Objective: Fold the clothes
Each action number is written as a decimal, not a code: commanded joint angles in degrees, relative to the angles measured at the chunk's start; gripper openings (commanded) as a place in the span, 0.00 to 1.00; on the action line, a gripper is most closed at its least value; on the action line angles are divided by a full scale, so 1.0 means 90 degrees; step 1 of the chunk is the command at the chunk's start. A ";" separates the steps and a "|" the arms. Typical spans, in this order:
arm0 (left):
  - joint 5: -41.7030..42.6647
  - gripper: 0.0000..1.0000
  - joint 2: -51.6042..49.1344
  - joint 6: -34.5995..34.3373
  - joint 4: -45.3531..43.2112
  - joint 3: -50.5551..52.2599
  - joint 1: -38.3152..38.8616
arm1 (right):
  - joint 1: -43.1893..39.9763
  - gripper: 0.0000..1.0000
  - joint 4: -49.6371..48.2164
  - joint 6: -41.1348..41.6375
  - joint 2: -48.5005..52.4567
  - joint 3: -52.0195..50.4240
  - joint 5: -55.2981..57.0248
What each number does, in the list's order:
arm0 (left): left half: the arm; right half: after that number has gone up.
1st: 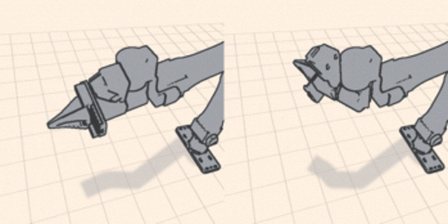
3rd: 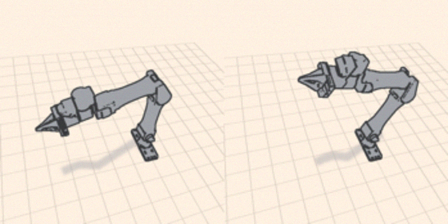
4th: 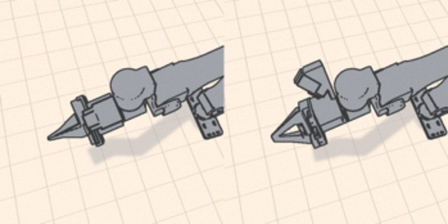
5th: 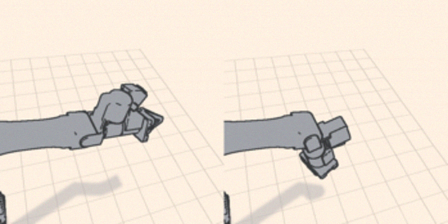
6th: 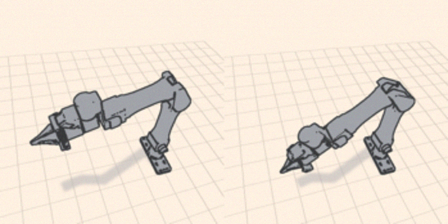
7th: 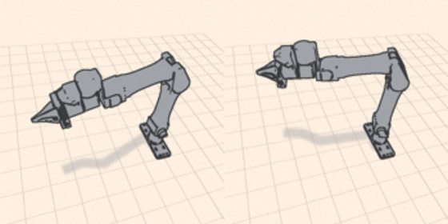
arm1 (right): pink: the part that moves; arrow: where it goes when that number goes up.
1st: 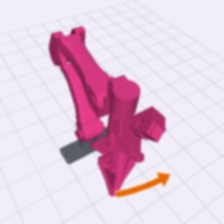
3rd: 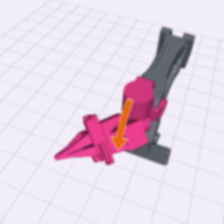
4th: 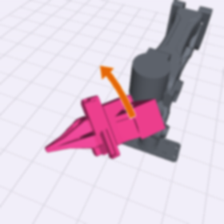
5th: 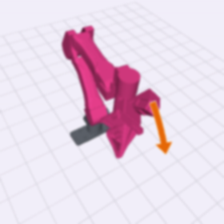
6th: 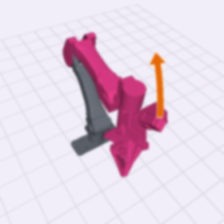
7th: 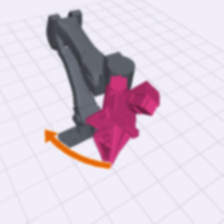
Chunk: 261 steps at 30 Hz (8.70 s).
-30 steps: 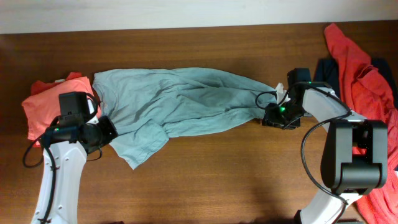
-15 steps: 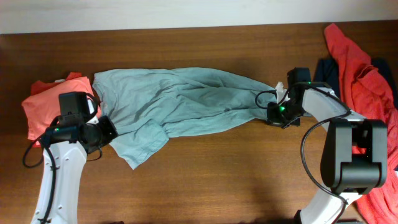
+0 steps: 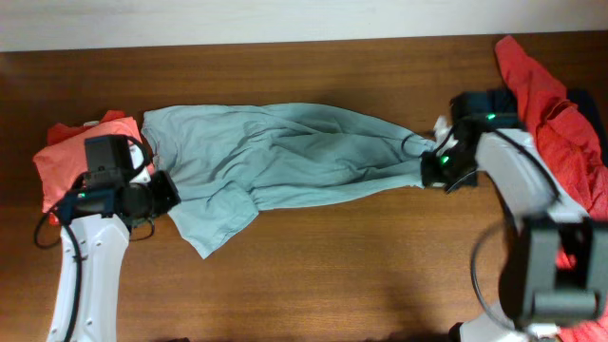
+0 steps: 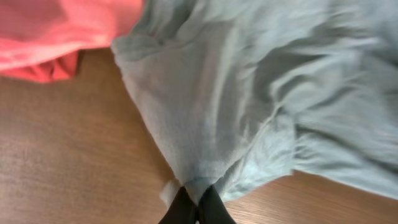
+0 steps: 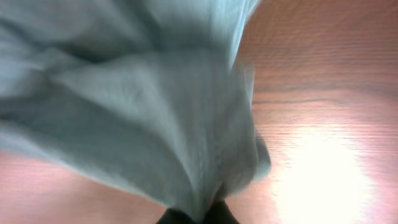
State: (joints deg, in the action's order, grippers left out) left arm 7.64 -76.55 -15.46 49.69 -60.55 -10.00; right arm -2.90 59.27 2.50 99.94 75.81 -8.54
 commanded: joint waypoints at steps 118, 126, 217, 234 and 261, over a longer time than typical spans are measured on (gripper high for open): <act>0.0551 0.01 -0.1056 0.1355 0.1914 -0.1163 0.0260 | -0.0937 0.04 0.1547 0.0423 -0.0872 -0.0257 0.1355; 0.0505 0.02 -0.1251 0.0974 0.0906 -0.1161 0.0260 | -0.0945 0.05 0.0673 0.0418 -0.0753 -0.0257 0.1360; 0.0544 0.40 -0.2858 0.0959 -0.0092 -0.0287 0.0262 | -0.1513 0.57 -0.0845 0.0083 0.0653 -0.0257 0.0447; 0.2387 0.00 -0.2846 0.1302 -0.1088 0.0277 0.0262 | -0.1513 0.57 -0.0821 0.0083 0.0653 -0.0257 0.0447; 0.1892 0.60 -0.2754 0.0379 -0.1246 -0.1491 0.0279 | -0.1513 0.57 -0.0821 0.0085 0.0653 -0.0257 0.0444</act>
State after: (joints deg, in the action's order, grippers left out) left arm 25.63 -101.65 -14.74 35.88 -73.93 -7.55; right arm -16.21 51.86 3.18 105.62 73.54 -4.21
